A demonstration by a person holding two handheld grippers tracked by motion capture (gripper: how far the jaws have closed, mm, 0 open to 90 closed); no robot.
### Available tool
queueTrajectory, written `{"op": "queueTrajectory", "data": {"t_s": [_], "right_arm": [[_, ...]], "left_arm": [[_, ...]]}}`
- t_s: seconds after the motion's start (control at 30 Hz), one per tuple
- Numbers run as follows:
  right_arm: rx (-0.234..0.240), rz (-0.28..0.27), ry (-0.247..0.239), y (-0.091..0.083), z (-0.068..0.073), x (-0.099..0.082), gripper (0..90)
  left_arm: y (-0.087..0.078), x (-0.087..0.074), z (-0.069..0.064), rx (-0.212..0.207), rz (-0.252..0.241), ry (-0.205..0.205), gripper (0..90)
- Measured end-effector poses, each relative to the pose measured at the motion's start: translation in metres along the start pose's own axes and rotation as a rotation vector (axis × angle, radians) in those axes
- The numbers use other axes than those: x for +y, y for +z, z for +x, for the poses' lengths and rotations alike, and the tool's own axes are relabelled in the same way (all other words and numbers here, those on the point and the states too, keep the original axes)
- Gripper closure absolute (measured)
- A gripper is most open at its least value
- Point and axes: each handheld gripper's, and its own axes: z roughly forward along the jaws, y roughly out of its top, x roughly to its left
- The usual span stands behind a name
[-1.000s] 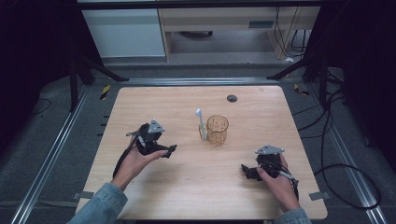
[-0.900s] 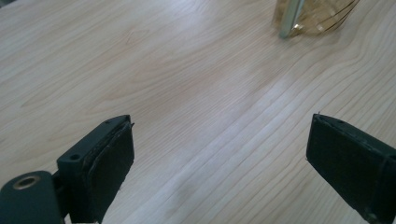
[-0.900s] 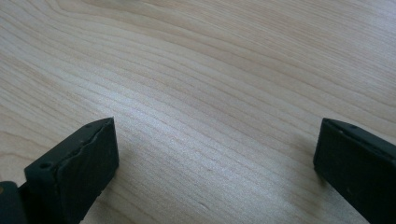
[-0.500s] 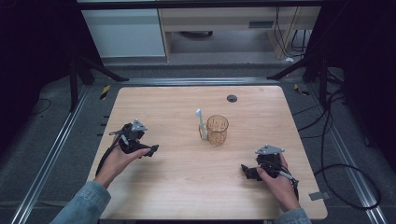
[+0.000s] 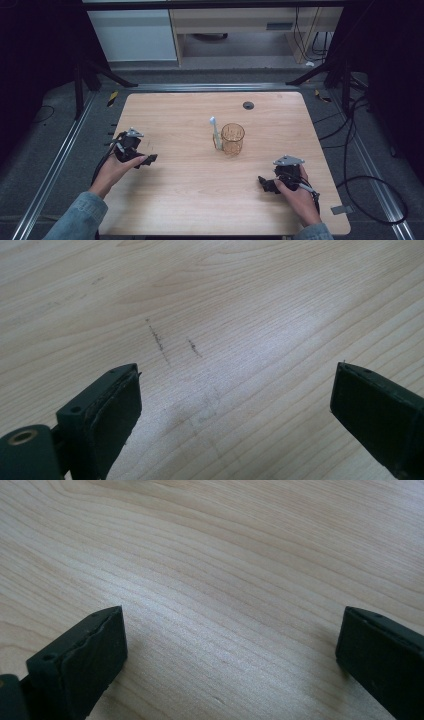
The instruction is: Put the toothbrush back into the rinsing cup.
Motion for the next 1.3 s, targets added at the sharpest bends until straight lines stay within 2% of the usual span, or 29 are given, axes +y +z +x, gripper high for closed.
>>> {"op": "queueTrajectory", "data": {"t_s": [0.23, 0.43, 0.6, 1.0, 1.17, 1.3], "right_arm": [[0.002, 0.000, 0.001, 0.000, 0.000, 0.000, 0.4], [0.001, 0.000, 0.001, 0.000, 0.000, 0.000, 0.4], [0.001, 0.000, 0.001, 0.000, 0.000, 0.000, 0.4], [0.001, 0.000, 0.001, 0.000, 0.000, 0.000, 0.4], [0.001, 0.000, 0.001, 0.000, 0.000, 0.000, 0.4], [0.001, 0.000, -0.001, 0.000, 0.000, 0.000, 0.4]], "left_arm": [[0.011, -0.003, 0.005, 0.016, 0.025, -0.030, 5.7], [0.022, -0.008, 0.008, 0.033, 0.009, -0.040, 5.7], [0.027, -0.011, 0.013, 0.036, -0.027, -0.080, 5.9], [0.045, -0.020, 0.014, 0.040, -0.056, -0.085, 5.8], [0.048, -0.022, 0.012, 0.058, -0.086, -0.078, 5.0], [0.052, -0.028, 0.011, 0.067, -0.146, -0.064, 2.1]]}}
